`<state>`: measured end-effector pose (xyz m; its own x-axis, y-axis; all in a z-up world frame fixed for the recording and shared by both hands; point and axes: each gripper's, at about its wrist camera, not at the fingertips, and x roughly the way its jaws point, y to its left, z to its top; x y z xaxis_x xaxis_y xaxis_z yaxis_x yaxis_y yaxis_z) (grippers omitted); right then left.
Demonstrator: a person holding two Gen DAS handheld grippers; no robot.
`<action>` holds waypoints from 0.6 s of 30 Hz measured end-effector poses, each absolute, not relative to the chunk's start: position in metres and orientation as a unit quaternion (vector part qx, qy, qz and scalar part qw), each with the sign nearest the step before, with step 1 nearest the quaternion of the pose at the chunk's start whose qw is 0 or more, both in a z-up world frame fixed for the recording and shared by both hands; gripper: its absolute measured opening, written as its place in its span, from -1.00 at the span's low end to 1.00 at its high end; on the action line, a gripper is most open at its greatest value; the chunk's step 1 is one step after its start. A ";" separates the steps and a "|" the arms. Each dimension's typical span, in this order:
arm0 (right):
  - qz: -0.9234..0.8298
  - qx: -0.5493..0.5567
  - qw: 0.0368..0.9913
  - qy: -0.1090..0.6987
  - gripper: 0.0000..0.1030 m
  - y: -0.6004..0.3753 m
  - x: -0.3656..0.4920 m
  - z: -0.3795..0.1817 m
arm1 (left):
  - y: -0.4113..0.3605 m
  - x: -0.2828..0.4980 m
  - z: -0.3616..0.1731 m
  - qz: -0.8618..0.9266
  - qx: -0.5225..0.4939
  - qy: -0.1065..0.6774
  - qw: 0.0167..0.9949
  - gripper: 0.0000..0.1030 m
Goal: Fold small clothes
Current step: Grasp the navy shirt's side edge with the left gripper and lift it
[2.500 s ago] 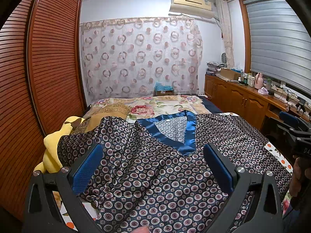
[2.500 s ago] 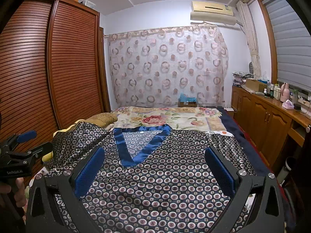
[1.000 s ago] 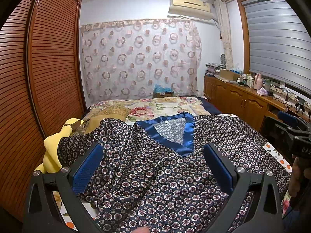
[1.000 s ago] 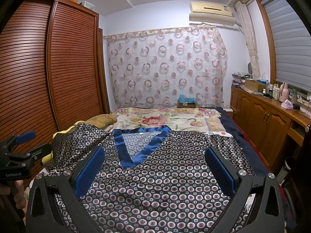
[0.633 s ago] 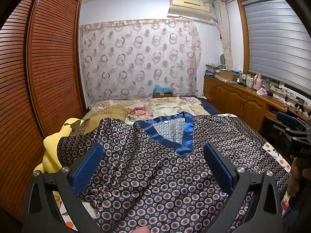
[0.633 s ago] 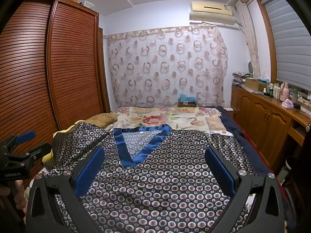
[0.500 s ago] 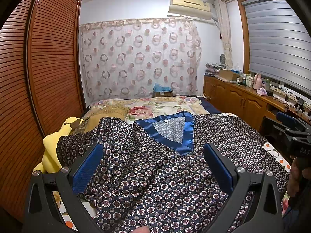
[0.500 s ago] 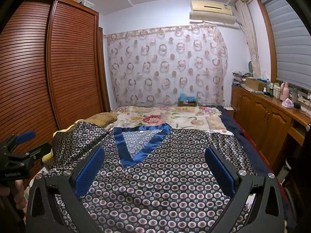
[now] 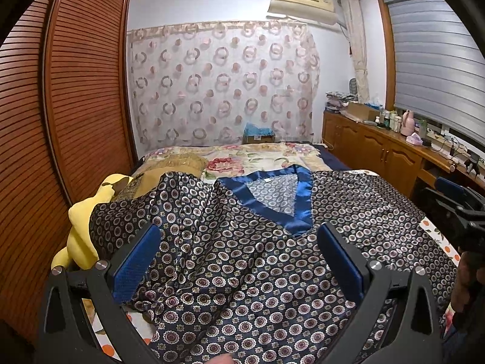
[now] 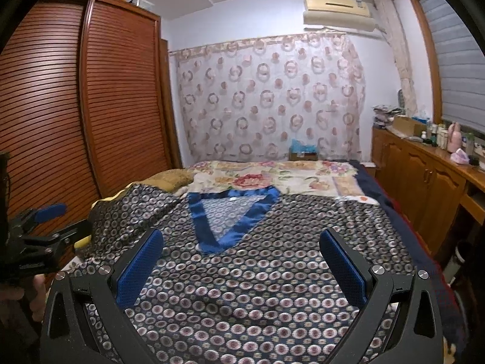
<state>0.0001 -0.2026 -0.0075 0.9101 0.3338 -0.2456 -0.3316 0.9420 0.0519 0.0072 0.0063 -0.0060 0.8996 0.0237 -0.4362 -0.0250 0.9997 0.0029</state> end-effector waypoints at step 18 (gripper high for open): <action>0.249 -0.036 0.942 0.223 0.99 -0.169 0.039 -0.045 | 0.078 0.031 -0.052 0.029 -0.020 0.294 0.955 1.00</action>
<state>0.0394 -0.1688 -0.0452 0.7765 0.4524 -0.4387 -0.4843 0.8738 0.0439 0.0315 0.0778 -0.0524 0.8251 0.0430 -0.5634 -0.0662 0.9976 -0.0207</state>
